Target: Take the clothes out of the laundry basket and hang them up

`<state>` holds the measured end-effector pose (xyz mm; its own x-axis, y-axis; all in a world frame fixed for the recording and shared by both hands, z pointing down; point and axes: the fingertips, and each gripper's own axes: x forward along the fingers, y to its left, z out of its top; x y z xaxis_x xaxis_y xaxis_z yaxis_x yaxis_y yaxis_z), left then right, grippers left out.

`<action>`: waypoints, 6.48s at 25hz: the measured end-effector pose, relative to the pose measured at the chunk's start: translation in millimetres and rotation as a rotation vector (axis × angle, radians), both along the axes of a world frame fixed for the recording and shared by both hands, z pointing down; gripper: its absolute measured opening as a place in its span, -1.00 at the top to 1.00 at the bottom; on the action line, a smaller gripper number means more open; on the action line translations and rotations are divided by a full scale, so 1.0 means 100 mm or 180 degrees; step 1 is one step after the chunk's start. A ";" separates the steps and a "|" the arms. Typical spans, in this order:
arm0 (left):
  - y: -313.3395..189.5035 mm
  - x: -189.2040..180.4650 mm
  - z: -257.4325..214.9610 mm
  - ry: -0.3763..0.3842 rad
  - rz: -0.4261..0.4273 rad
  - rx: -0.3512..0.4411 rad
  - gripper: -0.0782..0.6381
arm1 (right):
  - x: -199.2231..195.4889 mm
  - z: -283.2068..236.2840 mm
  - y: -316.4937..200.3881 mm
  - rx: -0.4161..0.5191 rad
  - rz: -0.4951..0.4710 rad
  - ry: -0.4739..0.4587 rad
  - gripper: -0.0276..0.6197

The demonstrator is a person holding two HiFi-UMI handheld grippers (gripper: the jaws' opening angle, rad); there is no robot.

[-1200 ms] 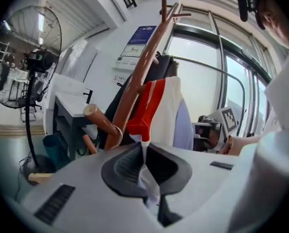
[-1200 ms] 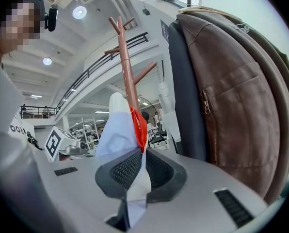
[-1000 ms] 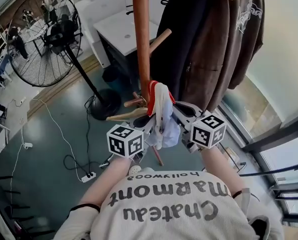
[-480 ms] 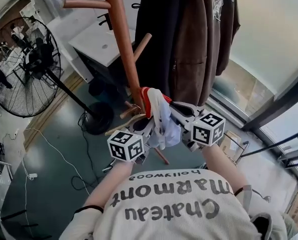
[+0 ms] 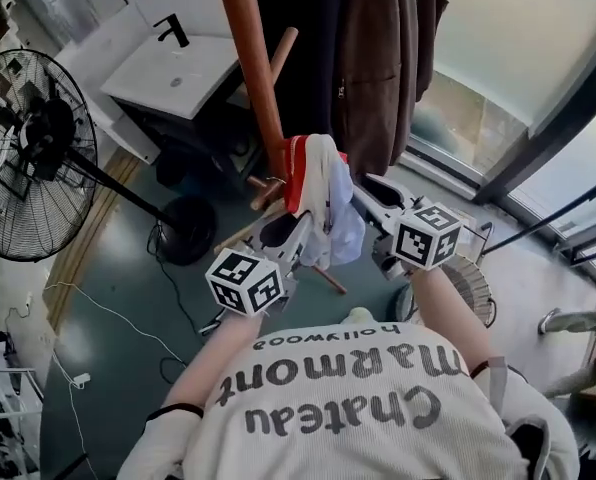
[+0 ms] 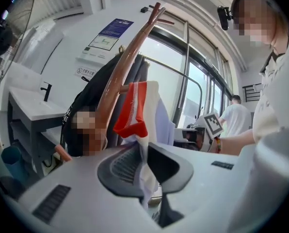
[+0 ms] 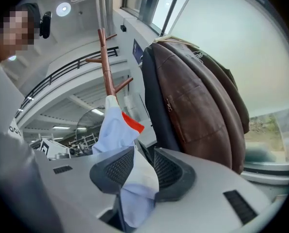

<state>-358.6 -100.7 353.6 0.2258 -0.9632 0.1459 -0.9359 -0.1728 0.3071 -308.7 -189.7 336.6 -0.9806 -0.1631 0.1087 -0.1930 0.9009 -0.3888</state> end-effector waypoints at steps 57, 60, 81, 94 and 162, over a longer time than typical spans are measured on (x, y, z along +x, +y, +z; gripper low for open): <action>-0.66 3.65 1.08 0.0530 0.0432 -0.0437 0.74 | 5.52 1.82 -0.21 -0.1114 0.2110 0.1186 0.76; -0.70 3.92 1.28 0.0538 0.0490 -0.0634 0.75 | 5.68 2.03 -0.15 -0.1279 0.2128 0.1232 0.76; -1.21 4.88 3.49 -0.0119 0.1967 -0.1875 0.76 | 5.64 4.19 0.30 -0.2400 0.2672 0.1437 0.76; -1.48 5.46 4.88 -0.0129 0.2371 -0.1810 0.76 | 5.47 5.79 0.09 -0.2465 0.2980 0.1545 0.76; -1.05 5.09 0.86 -0.0171 0.1793 -0.0135 0.75 | 5.98 0.72 -0.19 -0.0305 0.0832 0.1597 0.80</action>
<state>150.1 -205.7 439.4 0.6942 -0.6892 0.2073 -0.7172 -0.6385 0.2790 289.1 -208.2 408.2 -0.7335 -0.3598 0.5767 -0.5867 0.7636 -0.2698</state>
